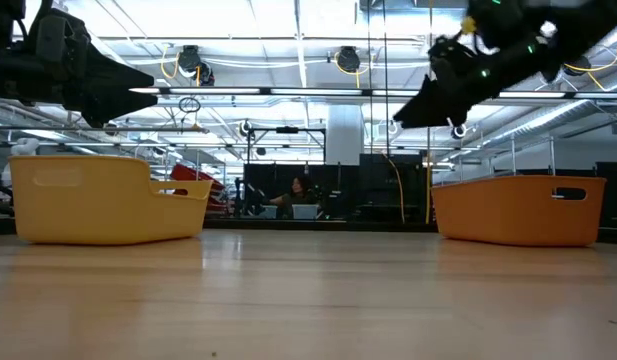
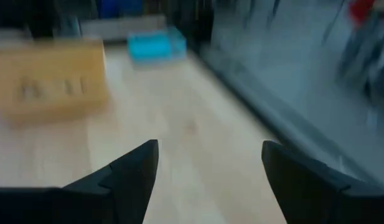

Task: Sort batteries
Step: Return to Home Position

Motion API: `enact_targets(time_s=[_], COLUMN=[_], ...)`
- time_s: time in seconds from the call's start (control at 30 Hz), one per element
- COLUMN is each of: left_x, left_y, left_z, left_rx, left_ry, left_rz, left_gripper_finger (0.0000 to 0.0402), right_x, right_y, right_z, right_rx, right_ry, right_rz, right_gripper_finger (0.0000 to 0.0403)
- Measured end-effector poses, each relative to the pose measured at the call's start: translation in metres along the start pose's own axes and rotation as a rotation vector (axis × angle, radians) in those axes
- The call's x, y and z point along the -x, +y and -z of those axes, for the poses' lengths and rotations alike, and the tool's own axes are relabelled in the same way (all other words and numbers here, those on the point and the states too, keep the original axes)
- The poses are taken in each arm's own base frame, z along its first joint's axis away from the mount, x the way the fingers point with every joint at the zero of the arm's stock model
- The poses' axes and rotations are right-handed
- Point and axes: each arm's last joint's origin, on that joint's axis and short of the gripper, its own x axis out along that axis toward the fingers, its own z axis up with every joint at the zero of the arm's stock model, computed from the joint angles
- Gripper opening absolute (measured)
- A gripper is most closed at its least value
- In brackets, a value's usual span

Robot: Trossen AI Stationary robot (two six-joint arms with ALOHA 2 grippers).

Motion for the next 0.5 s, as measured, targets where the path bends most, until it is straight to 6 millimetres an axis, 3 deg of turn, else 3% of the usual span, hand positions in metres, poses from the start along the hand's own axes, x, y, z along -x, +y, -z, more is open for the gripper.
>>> enact_targets(time_s=[0.1, 0.2, 0.4, 0.5], left_x=[0.000, 0.000, 0.000, 0.000], left_y=[0.000, 0.000, 0.000, 0.000], left_z=[0.000, 0.000, 0.000, 0.000], left_rx=[0.000, 0.000, 0.000, 0.000], left_ry=[0.000, 0.000, 0.000, 0.000], left_rz=[0.000, 0.000, 0.000, 0.000], left_gripper_finger=[0.0281, 0.0281, 0.0281, 0.0281], right_x=[0.001, 0.005, 0.010, 0.012], right_y=[0.000, 0.000, 0.000, 0.003], right_z=[0.021, 0.041, 0.065, 0.073], right_rx=[-0.010, -0.020, -0.065, -0.031], right_ry=[-0.229, -0.348, -0.328, -0.302], right_rz=[0.002, 0.001, -0.013, -0.122], right_gripper_finger=[0.0277, 0.0277, 0.0277, 0.0277])
